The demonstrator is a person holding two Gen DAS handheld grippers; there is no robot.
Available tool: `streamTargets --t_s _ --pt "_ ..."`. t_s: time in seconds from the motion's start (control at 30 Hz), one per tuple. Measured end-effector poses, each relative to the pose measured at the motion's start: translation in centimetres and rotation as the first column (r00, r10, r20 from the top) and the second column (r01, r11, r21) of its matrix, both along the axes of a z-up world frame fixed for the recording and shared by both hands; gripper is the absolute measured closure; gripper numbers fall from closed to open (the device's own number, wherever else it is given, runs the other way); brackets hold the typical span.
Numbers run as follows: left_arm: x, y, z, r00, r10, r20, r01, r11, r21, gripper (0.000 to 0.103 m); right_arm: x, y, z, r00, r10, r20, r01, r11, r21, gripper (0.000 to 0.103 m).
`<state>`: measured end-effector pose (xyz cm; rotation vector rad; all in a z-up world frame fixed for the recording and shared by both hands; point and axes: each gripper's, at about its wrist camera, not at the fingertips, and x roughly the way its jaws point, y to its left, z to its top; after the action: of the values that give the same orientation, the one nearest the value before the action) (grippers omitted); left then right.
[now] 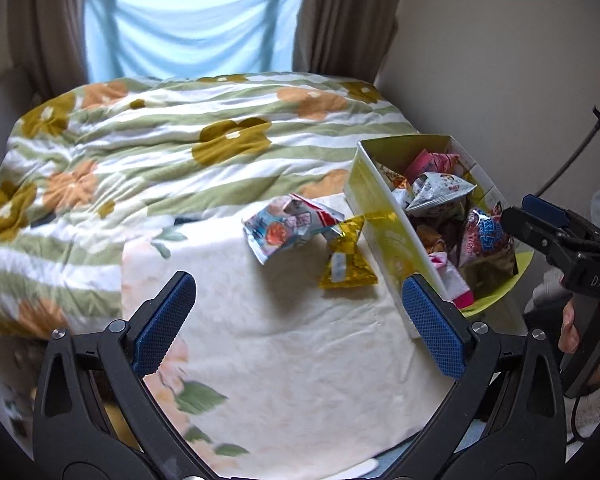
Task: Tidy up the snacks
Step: 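Withdraw both tools from the box toward the last two bags, then grasp the white-red shrimp flakes bag with the left tool while the right tool grasps the gold-yellow bag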
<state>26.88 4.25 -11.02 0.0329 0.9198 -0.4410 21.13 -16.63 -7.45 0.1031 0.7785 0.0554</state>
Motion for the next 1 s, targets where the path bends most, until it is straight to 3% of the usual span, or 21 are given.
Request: streamTargets --t_s 0.13,0.27,0.43,0.57,0.8,1.0 --pt "3.5 1.3 -0.1 0.994 -0.113 0.006 0.113 0.993 0.028 0.001 1.0 3.0 -1.4 0.998 -0.061 -0.011 0.061 0.998 -0.020 0.002" --pt "7.7 1.5 -1.0 0.972 -0.237 -0.004 0.237 0.971 0.045 0.001 1.9 5.1 -3.2 0.992 -0.120 -0.037 0.119 0.993 -0.011 0.002" --pt "12.9 -0.2 -4.5 0.915 -0.399 -0.060 0.402 0.914 0.048 0.001 3.1 7.4 -6.0 0.981 -0.179 -0.075 0.176 0.983 -0.041 0.002" --pt "16.2 -2.9 -8.5 0.849 -0.517 -0.109 0.525 0.849 0.062 0.001 4.5 8.7 -8.9 0.971 -0.220 -0.095 0.215 0.975 -0.060 0.002" --pt "19.2 -6.8 -14.8 0.762 -0.617 -0.197 0.636 0.770 0.046 0.001 6.9 10.1 -14.9 0.950 -0.295 -0.105 0.277 0.948 -0.158 0.003" --pt "20.1 -9.1 -17.9 0.712 -0.661 -0.238 0.689 0.723 0.050 0.001 8.1 10.2 -17.0 0.936 -0.343 -0.079 0.318 0.920 -0.230 0.008"
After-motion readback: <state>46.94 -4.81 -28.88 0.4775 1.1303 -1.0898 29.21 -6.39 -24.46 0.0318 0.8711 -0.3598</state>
